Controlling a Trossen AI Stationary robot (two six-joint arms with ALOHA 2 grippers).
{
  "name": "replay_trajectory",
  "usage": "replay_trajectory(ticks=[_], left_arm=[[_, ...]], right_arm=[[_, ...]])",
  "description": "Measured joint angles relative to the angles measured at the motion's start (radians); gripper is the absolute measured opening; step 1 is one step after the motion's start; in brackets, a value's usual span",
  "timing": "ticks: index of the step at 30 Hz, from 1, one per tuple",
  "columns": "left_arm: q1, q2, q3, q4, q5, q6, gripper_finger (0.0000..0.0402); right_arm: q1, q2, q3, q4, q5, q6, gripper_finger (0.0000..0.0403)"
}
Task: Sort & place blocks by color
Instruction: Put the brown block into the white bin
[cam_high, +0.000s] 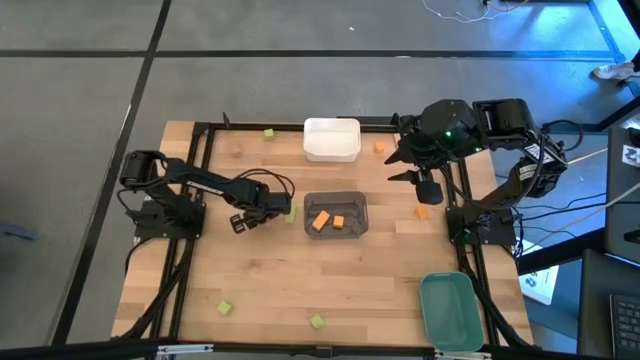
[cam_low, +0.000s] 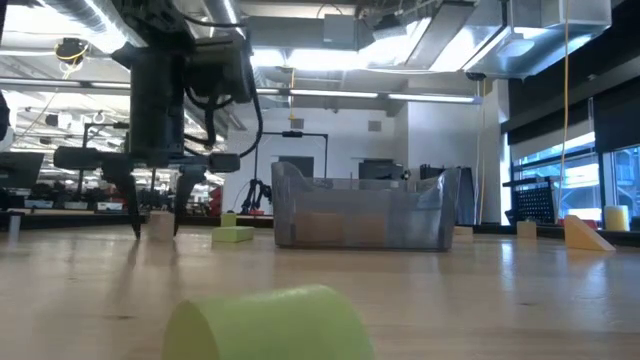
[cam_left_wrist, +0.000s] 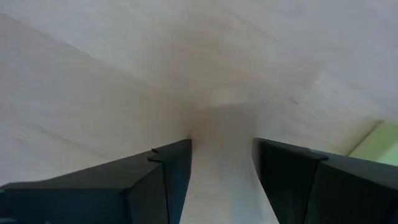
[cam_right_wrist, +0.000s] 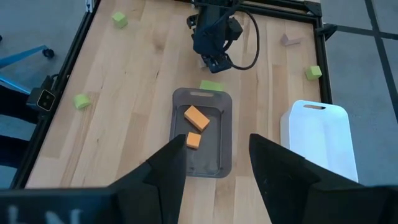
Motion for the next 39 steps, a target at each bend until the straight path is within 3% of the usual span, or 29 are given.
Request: replay_trajectory(ticks=[11,30,34,39], left_arm=[[0.002,0.001,0.001,-0.021,-0.002,0.184,0.0161],[-0.049,0.006,0.000,-0.054,-0.014,0.210,0.0155],[-0.050,0.006,0.000,-0.054,-0.017,0.261,0.0126],[-0.051,0.005,0.001,-0.055,-0.020,0.371,0.0051]], right_arm=[[0.000,0.000,0.000,0.008,0.001,0.000,0.0175],[0.000,0.000,0.000,0.007,0.000,0.000,0.0175],[0.000,0.000,0.000,0.007,0.001,0.000,0.0175],[0.000,0.000,0.000,0.007,0.001,0.000,0.0175]])
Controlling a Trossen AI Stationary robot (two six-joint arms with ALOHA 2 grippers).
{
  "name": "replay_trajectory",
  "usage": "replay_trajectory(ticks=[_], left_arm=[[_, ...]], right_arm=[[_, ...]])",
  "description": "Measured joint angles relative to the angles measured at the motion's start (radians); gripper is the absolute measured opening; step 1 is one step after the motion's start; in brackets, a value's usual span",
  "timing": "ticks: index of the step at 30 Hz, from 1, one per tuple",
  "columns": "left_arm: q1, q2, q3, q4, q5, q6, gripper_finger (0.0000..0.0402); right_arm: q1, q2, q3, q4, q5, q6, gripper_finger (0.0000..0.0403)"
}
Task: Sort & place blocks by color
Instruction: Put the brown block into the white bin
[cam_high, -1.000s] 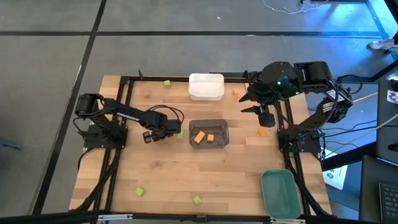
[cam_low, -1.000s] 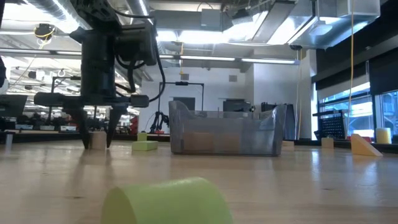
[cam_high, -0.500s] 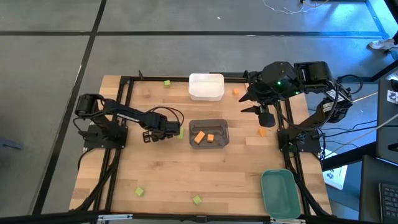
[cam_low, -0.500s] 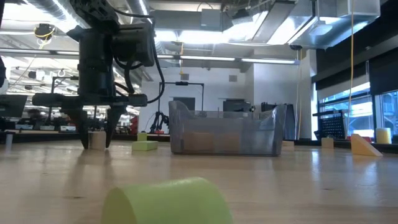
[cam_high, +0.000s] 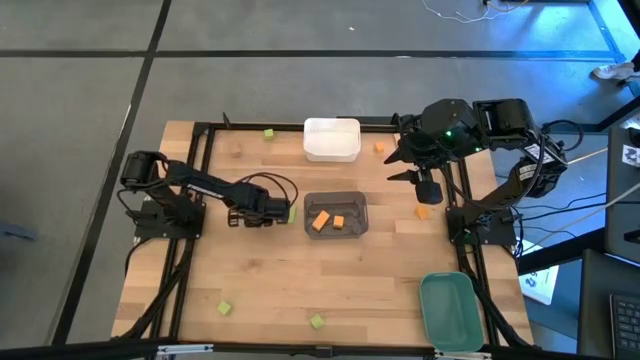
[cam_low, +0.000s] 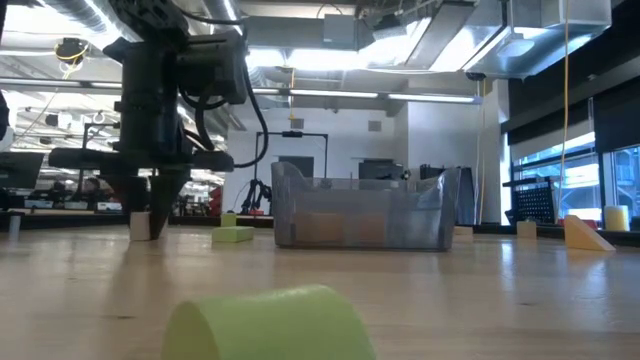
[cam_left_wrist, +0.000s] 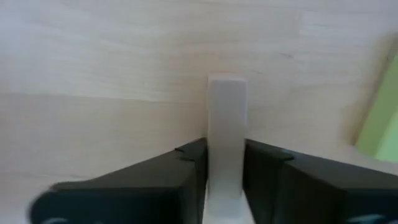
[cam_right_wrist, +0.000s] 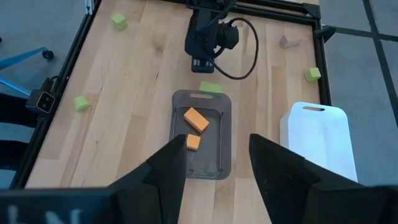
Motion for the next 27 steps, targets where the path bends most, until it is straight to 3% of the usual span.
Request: replay_trajectory(ticks=[5,10,16,20,24,27], left_arm=[[0.005,-0.005,0.001,-0.001,-0.054,0.031,0.0035],[0.049,-0.019,0.058,0.003,-0.139,0.187,0.0035],[0.135,-0.031,0.229,0.006,-0.128,0.629,0.0035],[0.223,-0.032,0.354,0.010,-0.051,0.980,0.0035],[0.331,-0.032,0.438,0.008,0.012,1.245,0.0035],[0.418,-0.032,0.471,0.013,0.078,1.362,0.0035]], right_arm=[[0.000,0.000,0.000,0.000,0.000,0.000,0.0175],[0.000,0.000,0.000,0.000,0.000,0.000,0.0175],[0.000,0.000,0.000,0.000,0.000,0.000,0.0175],[0.000,0.000,0.000,0.001,0.000,-0.013,0.0175],[0.000,0.000,0.000,0.038,0.001,-0.255,0.0175],[0.000,0.000,0.000,0.058,0.001,-0.293,0.0175]])
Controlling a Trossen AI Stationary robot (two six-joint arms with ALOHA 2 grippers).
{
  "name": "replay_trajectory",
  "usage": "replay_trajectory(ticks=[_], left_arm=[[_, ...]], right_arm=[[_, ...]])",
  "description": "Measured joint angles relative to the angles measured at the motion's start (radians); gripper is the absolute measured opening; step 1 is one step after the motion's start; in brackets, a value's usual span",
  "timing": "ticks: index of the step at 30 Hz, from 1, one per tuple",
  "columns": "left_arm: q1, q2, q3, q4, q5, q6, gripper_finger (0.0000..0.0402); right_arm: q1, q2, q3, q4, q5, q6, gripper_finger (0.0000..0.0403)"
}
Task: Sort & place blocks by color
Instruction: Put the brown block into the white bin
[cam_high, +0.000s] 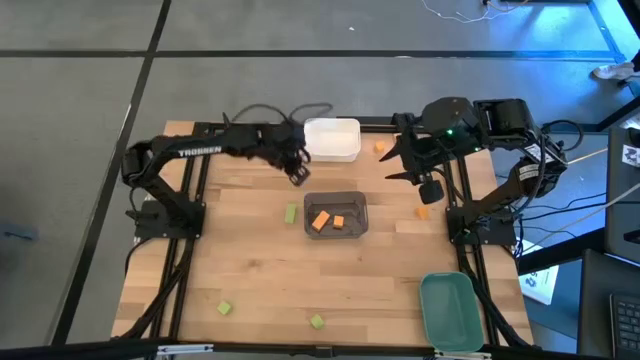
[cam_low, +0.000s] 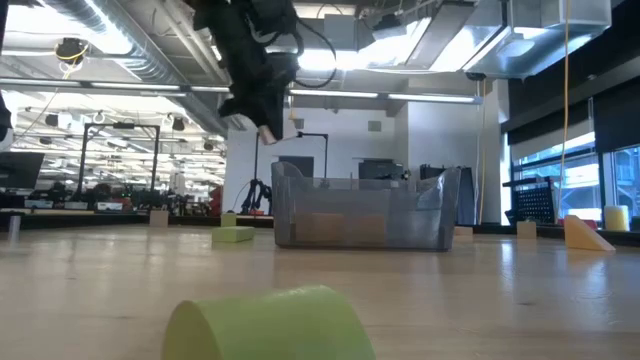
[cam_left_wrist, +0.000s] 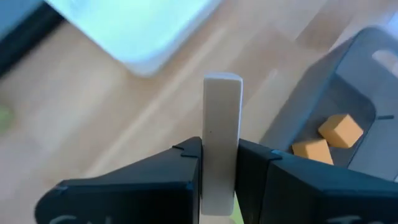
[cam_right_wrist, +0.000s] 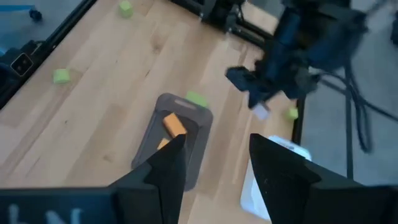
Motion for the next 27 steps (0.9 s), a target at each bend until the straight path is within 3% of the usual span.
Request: replay_trajectory(ticks=[9,14,18,27], left_arm=[[0.188,0.054,0.012,0.106,0.208,0.232,0.0035],[0.229,0.136,0.013,0.243,0.252,0.261,0.0035],[0.242,0.224,0.035,0.336,0.257,0.262,0.0035],[0.260,0.418,0.193,0.326,0.257,0.259,0.0035]], right_arm=[[-0.003,0.000,0.000,0.067,0.039,0.036,0.0175],[-0.010,0.000,0.000,0.112,0.325,0.315,0.0175],[-0.009,0.000,0.000,0.101,0.506,0.437,0.0175],[-0.009,0.005,0.000,0.098,0.538,0.480,0.0175]])
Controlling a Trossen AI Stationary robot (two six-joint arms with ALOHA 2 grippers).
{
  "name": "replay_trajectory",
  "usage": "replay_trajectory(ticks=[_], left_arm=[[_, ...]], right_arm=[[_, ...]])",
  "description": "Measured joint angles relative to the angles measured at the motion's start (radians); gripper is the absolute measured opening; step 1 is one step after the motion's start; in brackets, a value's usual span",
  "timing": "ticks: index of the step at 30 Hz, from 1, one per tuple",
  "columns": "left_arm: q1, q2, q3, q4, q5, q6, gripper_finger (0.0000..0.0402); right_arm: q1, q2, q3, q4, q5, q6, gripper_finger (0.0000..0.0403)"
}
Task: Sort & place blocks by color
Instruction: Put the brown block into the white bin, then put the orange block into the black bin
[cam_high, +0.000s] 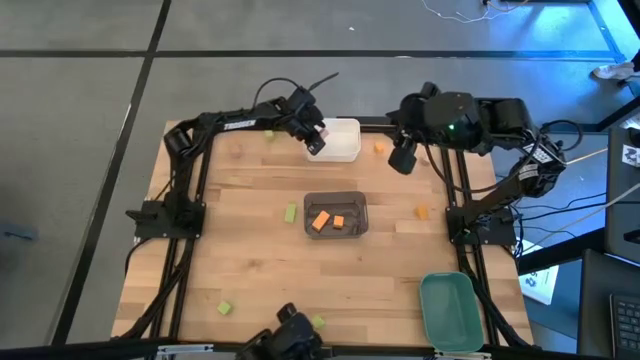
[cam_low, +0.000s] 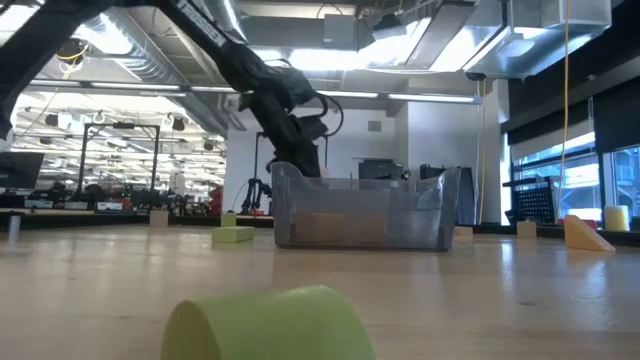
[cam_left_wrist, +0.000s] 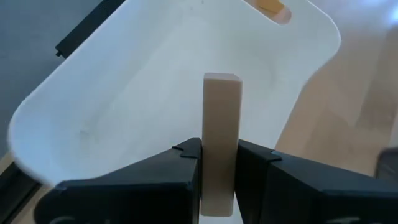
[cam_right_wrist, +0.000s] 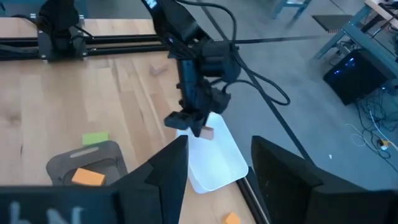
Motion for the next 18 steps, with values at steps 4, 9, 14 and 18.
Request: replay_trajectory(ticks=[4,9,14,18], left_arm=[[0.000,0.031,0.048,-0.030,-0.006,-0.001,0.0060],[0.000,0.037,0.066,-0.043,-0.044,-0.002,0.0079],[0.000,0.037,0.066,-0.063,-0.071,-0.005,0.0079],[0.000,0.025,0.066,-0.111,-0.069,-0.017,0.0082]], right_arm=[[0.000,0.000,0.000,0.000,0.000,0.011,0.0175],[0.000,0.000,0.000,-0.002,0.001,0.025,0.0175],[0.000,0.000,0.000,-0.002,0.002,0.027,0.0175],[0.000,0.000,0.000,-0.002,0.001,0.031,0.0175]])
